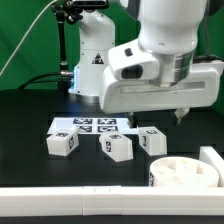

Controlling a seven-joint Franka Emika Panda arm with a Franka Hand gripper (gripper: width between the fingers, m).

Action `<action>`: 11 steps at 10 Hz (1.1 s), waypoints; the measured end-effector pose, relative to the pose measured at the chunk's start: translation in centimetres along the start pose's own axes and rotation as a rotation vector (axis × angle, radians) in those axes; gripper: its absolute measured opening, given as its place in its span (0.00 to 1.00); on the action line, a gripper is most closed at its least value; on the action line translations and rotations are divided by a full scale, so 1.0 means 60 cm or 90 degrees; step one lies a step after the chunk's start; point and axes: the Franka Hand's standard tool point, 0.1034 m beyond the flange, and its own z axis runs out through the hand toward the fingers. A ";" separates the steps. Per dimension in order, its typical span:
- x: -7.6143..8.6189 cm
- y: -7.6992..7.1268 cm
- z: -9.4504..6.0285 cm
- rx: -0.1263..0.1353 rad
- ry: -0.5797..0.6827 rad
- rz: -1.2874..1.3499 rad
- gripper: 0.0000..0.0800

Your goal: Assemble stool

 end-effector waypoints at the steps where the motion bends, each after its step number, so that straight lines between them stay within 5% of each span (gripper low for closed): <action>1: 0.003 -0.004 0.002 0.000 -0.021 0.004 0.81; 7: -0.018 -0.011 0.031 -0.001 -0.226 0.014 0.81; 11: -0.012 -0.016 0.035 -0.008 -0.225 0.033 0.81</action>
Offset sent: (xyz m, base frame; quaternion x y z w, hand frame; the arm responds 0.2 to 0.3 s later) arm 0.0000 0.0000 0.0000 0.0000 -0.1938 0.0000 0.9810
